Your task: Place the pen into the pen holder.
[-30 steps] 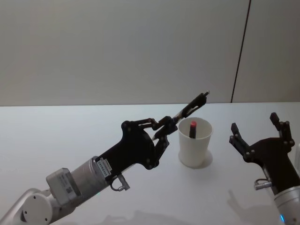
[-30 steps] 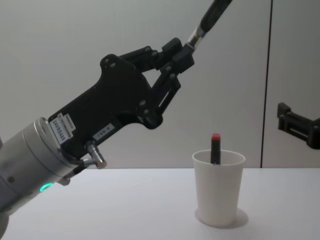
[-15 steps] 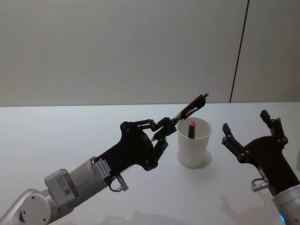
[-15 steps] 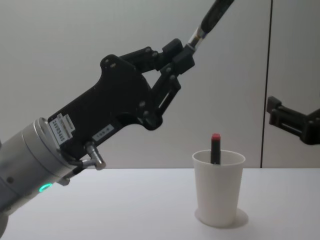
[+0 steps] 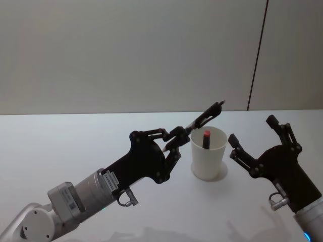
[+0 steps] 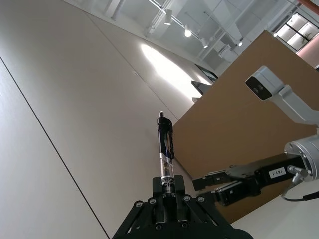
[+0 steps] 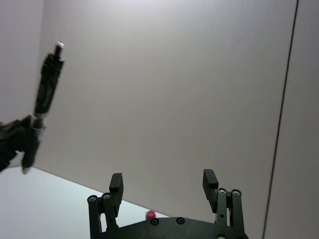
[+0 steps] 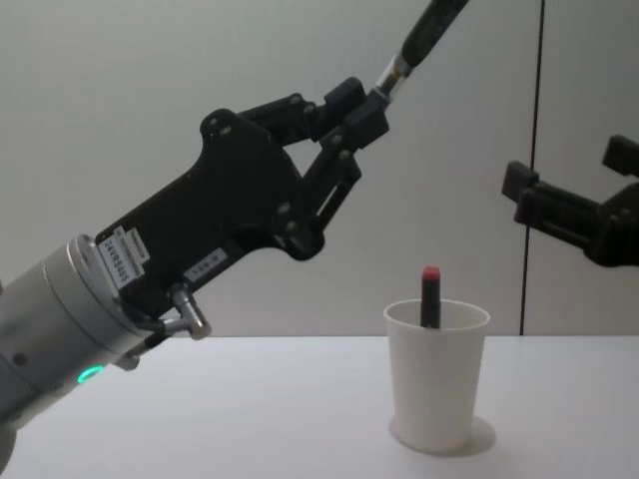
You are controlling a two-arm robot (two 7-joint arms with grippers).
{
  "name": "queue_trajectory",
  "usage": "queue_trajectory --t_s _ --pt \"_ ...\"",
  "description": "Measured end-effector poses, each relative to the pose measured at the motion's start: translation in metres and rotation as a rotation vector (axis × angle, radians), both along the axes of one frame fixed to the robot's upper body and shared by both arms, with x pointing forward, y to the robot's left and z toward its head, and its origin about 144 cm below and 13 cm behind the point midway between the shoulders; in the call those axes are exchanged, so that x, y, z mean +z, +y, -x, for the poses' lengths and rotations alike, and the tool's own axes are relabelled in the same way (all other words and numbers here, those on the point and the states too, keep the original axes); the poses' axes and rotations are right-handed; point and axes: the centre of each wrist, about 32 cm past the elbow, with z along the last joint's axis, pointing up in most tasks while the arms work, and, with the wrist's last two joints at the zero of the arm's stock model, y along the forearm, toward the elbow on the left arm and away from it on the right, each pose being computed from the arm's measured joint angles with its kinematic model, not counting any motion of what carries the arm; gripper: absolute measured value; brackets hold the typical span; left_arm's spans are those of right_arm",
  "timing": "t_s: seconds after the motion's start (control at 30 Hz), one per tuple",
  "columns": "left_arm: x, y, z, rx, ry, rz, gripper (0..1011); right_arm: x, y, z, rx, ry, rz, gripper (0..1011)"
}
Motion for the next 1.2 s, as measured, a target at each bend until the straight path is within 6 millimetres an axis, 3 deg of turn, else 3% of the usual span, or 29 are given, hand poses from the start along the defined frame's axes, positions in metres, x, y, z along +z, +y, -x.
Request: queue_trajectory --t_s 1.2 --pt "0.000 0.000 0.000 -0.001 0.000 -0.001 139 0.000 -0.001 -0.015 0.505 -0.069 -0.224 1002"
